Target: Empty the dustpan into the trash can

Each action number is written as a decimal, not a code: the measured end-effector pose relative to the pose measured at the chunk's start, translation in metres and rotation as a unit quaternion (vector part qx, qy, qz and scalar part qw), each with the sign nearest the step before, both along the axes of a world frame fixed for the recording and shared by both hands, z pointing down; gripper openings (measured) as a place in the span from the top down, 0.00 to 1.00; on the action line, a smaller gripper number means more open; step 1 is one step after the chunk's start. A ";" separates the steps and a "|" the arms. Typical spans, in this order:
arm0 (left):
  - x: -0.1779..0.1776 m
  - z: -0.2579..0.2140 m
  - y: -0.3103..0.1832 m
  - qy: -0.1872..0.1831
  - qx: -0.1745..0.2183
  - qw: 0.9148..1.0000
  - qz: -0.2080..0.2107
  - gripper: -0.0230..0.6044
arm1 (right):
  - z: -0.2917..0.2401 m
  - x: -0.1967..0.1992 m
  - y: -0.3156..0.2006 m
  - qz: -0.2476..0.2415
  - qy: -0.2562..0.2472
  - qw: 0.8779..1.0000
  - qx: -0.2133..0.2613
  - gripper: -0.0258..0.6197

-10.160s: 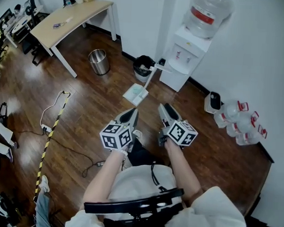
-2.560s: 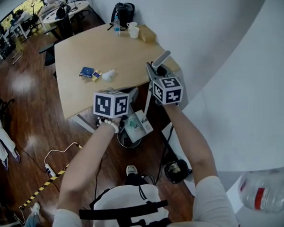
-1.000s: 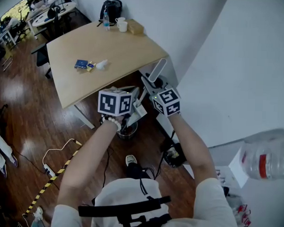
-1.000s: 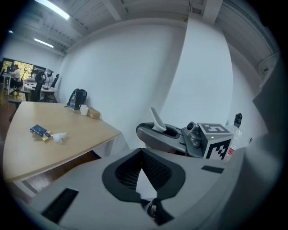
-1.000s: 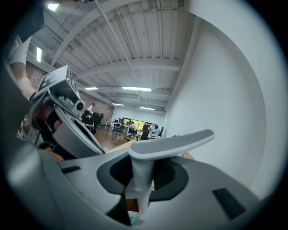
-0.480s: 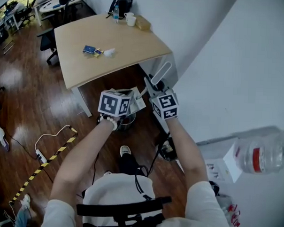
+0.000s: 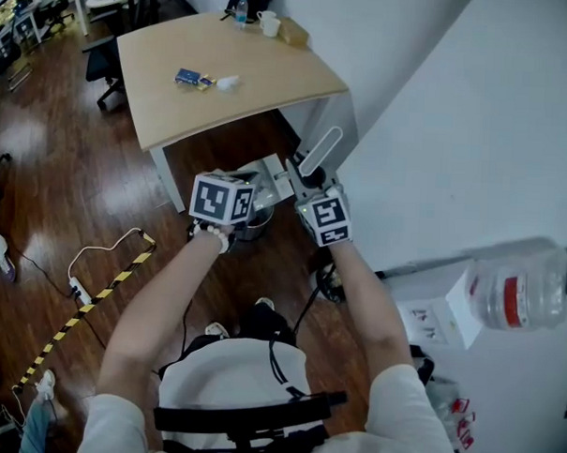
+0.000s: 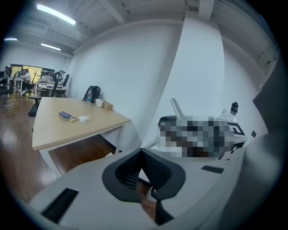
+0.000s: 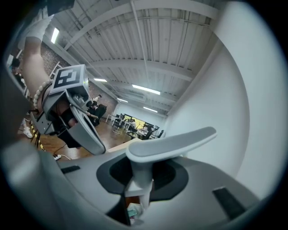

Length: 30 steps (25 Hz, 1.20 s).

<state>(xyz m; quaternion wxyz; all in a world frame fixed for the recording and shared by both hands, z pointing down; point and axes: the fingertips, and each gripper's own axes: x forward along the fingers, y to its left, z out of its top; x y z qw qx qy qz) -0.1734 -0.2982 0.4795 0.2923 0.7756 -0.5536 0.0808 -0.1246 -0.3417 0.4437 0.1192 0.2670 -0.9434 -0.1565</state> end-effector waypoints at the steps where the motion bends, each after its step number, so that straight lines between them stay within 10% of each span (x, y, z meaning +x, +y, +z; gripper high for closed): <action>1: -0.001 0.001 0.004 0.001 -0.001 1.000 -0.005 0.98 | 0.002 0.000 0.004 -0.003 0.001 1.000 0.002 0.82; 30: 0.000 0.005 0.074 0.004 -0.020 0.996 -0.090 0.98 | 0.013 0.021 0.032 -0.056 0.016 0.998 0.014 0.82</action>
